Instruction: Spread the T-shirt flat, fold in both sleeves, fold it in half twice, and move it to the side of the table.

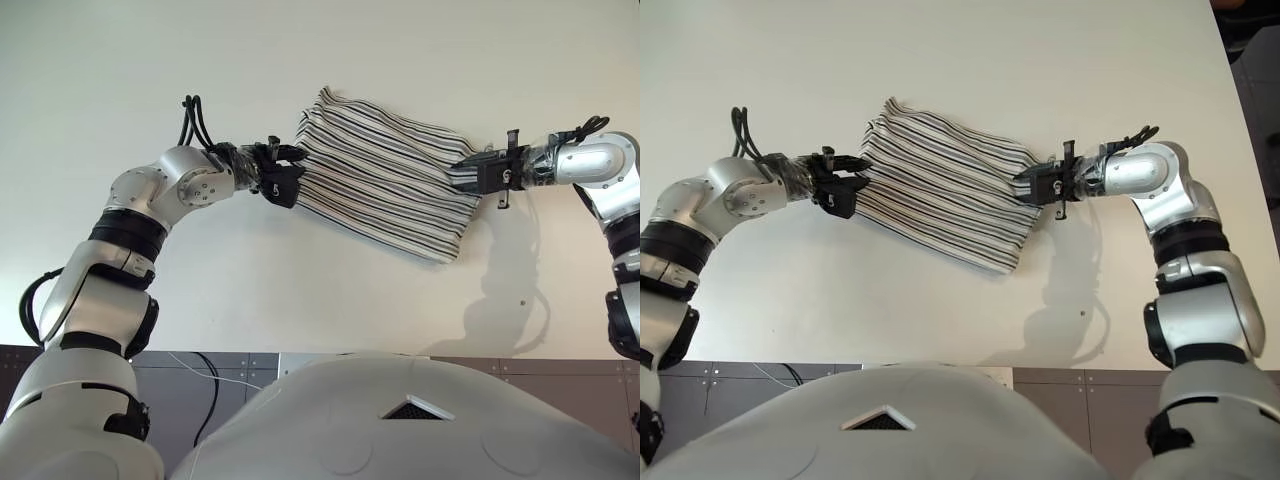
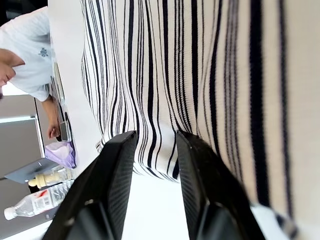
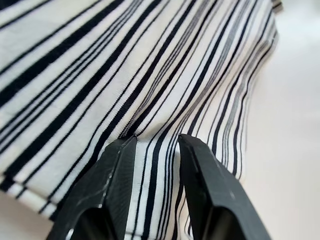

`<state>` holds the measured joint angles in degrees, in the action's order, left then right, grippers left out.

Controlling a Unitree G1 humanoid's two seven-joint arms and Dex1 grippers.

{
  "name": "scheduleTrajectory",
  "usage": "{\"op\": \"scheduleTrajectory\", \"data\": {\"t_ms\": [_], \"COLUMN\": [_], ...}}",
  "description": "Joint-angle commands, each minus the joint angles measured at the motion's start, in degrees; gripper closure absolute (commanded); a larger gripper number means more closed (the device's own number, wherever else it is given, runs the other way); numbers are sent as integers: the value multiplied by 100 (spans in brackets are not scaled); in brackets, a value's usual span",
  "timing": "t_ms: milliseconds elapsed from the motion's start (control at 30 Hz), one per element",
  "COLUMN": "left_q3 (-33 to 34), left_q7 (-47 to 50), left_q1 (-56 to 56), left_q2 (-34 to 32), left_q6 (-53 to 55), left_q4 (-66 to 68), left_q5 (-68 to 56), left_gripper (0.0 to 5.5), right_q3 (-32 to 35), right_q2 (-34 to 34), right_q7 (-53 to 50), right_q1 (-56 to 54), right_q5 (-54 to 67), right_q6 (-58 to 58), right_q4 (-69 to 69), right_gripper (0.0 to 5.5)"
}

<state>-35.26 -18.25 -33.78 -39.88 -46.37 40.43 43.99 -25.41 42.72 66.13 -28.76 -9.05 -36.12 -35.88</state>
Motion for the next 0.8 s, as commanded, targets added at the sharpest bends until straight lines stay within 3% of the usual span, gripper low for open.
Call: {"op": "scheduleTrajectory", "data": {"t_ms": [33,167,267,367,433,533,667,800], "left_q3": [-1200,-1846,-1486,-703,-260,-70,73,30], "left_q7": [1565,3653,4157,3401,2361,1073,328,-324], "left_q1": [-832,-1836,-2237,-1871,-1023,685,2516,3069], "left_q2": [204,746,863,641,432,12,-136,139], "left_q6": [-473,111,205,-473,-581,312,1839,3102], "left_q4": [1010,1917,2444,2130,1042,-1388,-3371,-3874], "left_q5": [1867,2844,2446,1114,-224,-1659,-1983,-1582], "left_gripper": [404,404,404,404,404,404,404,404], "right_q3": [-362,-375,-65,352,487,549,329,53], "right_q2": [557,125,107,193,207,239,357,573], "right_q7": [1530,1464,1312,1035,649,360,-82,-444], "right_q1": [942,969,851,616,547,662,793,883], "right_q5": [1259,1741,2029,1796,1314,934,173,-647], "right_q6": [2268,3767,4479,4226,3440,2502,999,-233], "right_q4": [2881,4105,4685,4329,3596,2726,1606,973], "right_gripper": [397,397,397,397,397,397,397,397]}}
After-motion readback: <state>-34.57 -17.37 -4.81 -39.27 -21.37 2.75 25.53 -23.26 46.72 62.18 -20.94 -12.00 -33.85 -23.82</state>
